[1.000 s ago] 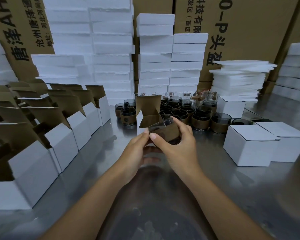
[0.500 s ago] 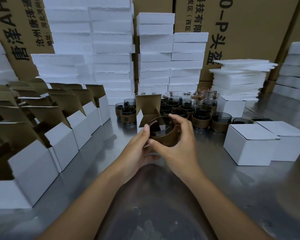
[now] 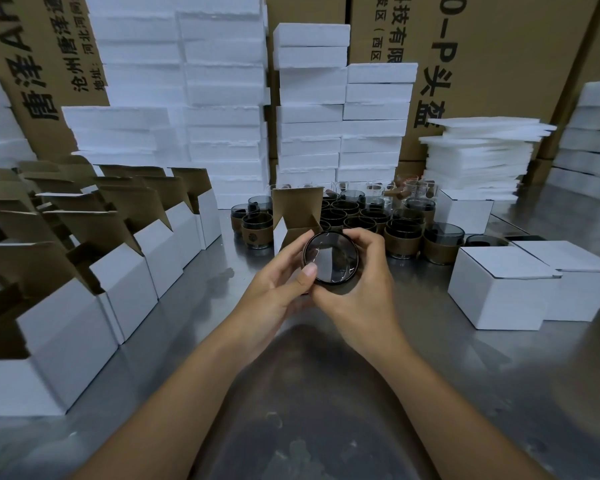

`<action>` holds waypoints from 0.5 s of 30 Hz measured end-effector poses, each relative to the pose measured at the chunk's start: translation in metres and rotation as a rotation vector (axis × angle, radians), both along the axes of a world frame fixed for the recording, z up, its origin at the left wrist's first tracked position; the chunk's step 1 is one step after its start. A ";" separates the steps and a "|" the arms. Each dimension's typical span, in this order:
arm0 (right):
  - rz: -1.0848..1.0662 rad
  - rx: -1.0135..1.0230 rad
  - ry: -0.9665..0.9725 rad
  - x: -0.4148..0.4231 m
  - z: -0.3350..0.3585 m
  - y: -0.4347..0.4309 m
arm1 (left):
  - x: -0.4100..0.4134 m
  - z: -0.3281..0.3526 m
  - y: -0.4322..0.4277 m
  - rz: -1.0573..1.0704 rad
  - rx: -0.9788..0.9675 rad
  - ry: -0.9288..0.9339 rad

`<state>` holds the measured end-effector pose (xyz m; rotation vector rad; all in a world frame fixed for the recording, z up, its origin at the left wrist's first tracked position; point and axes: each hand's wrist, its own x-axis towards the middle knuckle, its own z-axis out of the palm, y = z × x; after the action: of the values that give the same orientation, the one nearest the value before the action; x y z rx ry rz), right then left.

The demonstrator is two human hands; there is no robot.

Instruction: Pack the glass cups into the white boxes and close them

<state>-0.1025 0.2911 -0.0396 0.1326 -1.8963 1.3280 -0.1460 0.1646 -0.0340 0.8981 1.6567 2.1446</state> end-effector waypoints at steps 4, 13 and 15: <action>0.000 -0.010 -0.037 0.000 0.000 0.000 | 0.001 0.000 0.001 0.006 -0.024 -0.028; 0.136 -0.334 -0.186 0.001 0.009 0.007 | 0.000 -0.002 0.004 0.065 -0.102 -0.046; 0.179 -0.412 -0.248 0.000 0.011 0.008 | 0.000 -0.002 0.004 0.089 -0.112 -0.035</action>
<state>-0.1022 0.2993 -0.0284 -0.0783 -1.7956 1.9026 -0.1463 0.1682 -0.0365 0.7643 1.8112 2.0875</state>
